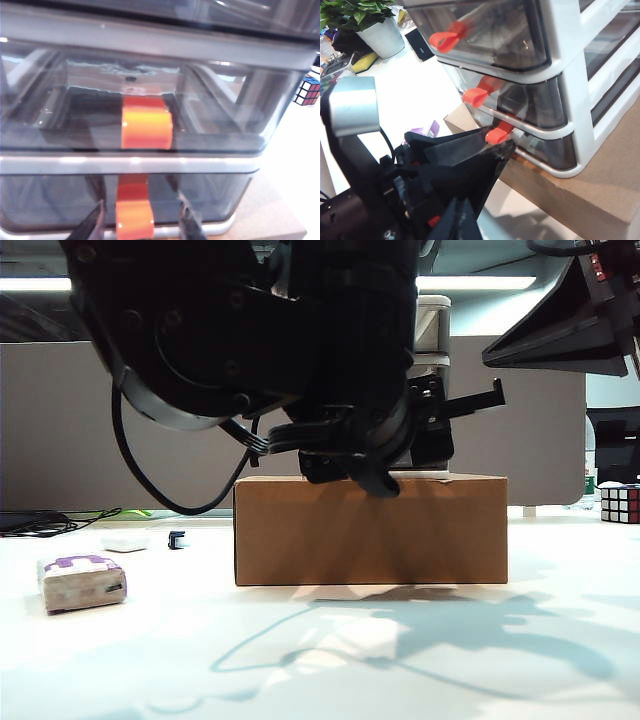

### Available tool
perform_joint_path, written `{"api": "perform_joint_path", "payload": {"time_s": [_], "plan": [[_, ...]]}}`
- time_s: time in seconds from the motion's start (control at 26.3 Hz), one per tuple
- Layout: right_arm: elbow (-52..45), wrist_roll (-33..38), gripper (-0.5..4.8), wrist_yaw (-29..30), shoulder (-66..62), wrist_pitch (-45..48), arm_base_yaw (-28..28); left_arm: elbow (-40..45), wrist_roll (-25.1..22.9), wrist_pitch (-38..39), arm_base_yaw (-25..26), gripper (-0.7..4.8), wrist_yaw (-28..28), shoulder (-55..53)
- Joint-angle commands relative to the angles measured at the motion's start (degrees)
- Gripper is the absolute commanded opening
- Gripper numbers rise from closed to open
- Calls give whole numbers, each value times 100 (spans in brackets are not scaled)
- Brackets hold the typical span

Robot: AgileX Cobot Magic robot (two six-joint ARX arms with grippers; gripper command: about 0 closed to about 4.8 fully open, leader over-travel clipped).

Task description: Open the third layer of the drawer on the table, pick up a pack of napkins on the table and put it in, and finally close the drawer.

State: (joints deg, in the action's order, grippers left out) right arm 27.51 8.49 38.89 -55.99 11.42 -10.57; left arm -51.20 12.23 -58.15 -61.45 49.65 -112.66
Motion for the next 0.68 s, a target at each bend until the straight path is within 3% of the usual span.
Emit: {"api": "perform_joint_path", "payload": {"time_s": [0.04,0.15,0.19,0.23,0.34,0.38,0.68], "plan": [[24,-20,-4,28,7,37,-7,-20,-24,-90,24,177,4,11],[24,-20,-4,28,7,37,-9,-20,-24,-85,24,171,4,11],[24,-17,-4,28,7,37,-9,-20,-24,-79,24,149,4,11],[24,-17,-4,28,7,37,-11,-20,-24,-66,24,81,4,11],[24,-17,-4,28,9,37,-46,-20,-24,-52,26,48,7,11],[24,-20,-4,26,7,37,-52,-20,-22,-9,26,0,11,11],[24,-142,-4,-190,-94,216,-297,-13,-22,90,-17,-6,70,11]]}}
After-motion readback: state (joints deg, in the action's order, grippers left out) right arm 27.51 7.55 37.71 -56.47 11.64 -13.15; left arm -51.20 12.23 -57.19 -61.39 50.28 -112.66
